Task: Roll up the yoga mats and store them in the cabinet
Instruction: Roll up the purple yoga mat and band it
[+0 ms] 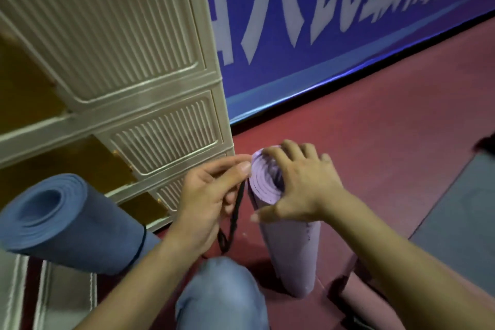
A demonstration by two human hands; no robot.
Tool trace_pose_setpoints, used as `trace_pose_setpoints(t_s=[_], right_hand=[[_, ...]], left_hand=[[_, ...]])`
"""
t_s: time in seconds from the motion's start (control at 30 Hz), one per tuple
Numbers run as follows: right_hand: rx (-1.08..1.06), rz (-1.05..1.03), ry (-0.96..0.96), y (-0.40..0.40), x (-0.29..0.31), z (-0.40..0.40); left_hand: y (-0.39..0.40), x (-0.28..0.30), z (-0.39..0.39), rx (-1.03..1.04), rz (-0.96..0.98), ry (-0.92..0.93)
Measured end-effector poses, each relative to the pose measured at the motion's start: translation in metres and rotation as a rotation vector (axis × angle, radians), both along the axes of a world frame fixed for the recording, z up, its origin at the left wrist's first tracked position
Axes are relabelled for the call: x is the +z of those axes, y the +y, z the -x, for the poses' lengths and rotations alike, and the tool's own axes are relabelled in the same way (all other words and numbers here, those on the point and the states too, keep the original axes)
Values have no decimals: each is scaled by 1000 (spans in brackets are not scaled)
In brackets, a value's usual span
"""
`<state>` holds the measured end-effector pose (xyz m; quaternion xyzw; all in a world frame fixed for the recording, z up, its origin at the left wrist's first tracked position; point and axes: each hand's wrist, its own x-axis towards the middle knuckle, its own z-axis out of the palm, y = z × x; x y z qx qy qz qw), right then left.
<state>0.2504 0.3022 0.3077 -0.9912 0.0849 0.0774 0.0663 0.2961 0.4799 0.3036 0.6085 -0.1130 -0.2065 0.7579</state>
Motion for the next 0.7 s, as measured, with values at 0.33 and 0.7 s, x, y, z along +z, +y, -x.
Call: trace_pose_setpoints(t_s=[0.33,0.7], right_hand=[[-15,-534,-206,-35,8,97],[-686,-620,-497,3,-39,200]], left_hand=[[-23,-1,57,-396,-574,-852],[-46,-19,68,-452,-831,-1336]])
